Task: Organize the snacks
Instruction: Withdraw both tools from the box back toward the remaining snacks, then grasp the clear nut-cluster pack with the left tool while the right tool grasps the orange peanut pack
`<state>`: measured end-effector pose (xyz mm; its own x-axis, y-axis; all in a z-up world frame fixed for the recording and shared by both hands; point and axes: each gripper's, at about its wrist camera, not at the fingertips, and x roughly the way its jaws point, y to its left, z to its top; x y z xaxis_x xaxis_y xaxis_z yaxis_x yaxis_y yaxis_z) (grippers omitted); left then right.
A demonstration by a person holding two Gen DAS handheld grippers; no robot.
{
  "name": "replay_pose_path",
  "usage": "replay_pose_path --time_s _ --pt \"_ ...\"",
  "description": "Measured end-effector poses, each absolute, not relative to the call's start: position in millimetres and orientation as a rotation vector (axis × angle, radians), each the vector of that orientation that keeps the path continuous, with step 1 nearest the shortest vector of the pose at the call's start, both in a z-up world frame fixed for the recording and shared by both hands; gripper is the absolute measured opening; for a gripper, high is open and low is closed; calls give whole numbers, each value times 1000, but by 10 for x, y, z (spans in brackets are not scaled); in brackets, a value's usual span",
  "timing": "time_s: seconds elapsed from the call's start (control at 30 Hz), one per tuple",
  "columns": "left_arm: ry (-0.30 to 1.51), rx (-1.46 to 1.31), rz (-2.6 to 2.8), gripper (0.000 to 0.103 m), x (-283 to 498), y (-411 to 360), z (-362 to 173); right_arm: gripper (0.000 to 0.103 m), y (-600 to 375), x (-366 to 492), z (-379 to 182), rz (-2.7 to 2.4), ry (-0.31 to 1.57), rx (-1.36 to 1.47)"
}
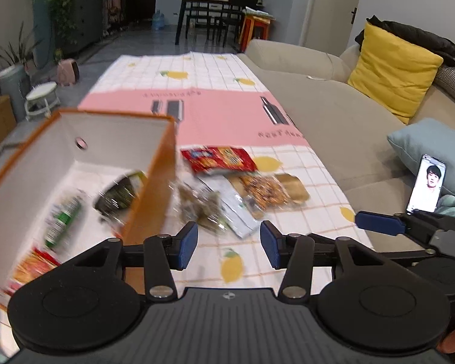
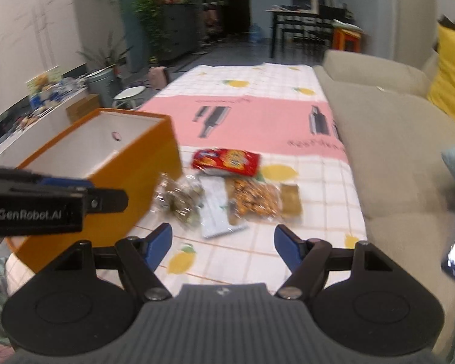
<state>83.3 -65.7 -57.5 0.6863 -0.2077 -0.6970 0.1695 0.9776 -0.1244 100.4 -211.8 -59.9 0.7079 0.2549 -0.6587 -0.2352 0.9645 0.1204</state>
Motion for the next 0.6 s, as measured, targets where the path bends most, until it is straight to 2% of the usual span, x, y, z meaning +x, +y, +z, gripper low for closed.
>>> replay_pose_path --time_s 0.23,0.6 --pt "825 -50 -189 56 949 -799 -832 72 -2230 1101 -870 230 788 40" --pt "826 97 -127 58 1388 -935 -1047 72 -2235 1448 -1083 218 796 -11"
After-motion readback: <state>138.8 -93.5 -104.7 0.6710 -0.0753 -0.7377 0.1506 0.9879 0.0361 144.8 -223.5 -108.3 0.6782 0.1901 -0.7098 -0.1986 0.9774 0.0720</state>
